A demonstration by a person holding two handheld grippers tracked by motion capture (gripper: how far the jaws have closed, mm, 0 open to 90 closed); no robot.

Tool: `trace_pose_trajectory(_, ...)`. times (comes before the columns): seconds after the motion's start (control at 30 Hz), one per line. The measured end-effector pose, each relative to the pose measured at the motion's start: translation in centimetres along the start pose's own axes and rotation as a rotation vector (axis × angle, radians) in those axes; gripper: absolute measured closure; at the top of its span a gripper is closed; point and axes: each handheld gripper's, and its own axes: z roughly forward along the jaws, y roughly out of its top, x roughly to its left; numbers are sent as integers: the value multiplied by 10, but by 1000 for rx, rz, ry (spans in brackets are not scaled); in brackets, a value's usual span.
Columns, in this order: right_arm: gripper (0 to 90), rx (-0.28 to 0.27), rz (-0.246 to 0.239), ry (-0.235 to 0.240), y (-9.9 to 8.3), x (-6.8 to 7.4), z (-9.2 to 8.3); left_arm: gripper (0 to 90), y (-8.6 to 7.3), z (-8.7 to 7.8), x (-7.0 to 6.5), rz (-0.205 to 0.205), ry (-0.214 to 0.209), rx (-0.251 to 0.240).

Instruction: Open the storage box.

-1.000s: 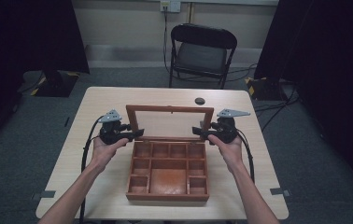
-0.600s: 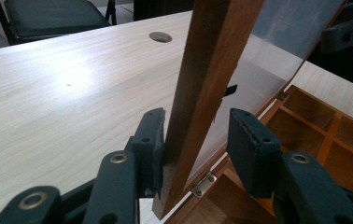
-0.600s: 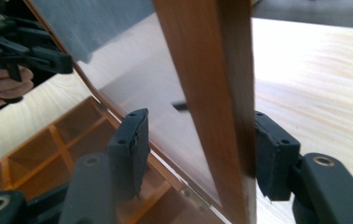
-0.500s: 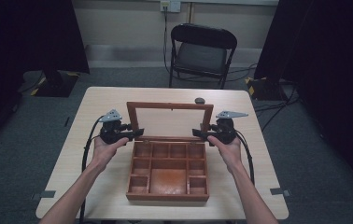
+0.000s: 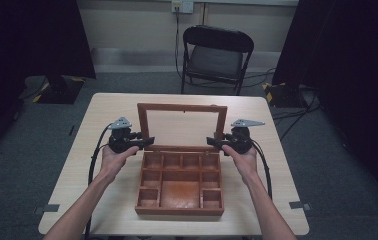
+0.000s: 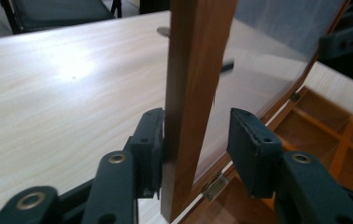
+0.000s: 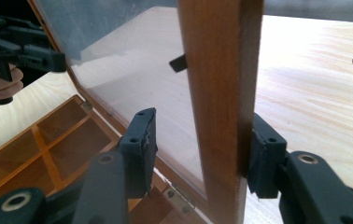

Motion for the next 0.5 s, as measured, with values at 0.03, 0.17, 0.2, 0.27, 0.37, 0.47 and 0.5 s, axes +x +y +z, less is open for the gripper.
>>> trace_pose_trajectory(0.03, 515, -1, 2, 0, 0, -1, 1, 550, -1, 1, 1, -14, -6, -5)
trace_pose_trajectory(0.17, 519, -8, 8, -6, 0, -3, 3, 578, -3, 3, 3, -24, -5, -9)
trace_pose_trajectory(0.2, 521, -8, 9, -6, 0, -4, 4, 584, -3, 3, 4, -25, -4, -7)
trace_pose_trajectory(0.27, 523, -9, 11, -5, 0, -5, 4, 591, -3, 3, 4, -29, -4, -7)
trace_pose_trajectory(0.37, 523, -8, 12, -8, 0, -5, 4, 589, -3, 3, 4, -30, -3, -8)
trace_pose_trajectory(0.47, 523, -11, 14, -12, 0, -5, 5, 588, -4, 5, 5, -40, -3, -16)
trace_pose_trajectory(0.5, 522, -12, 15, -13, 0, -6, 6, 588, -4, 5, 5, -40, -3, -13)
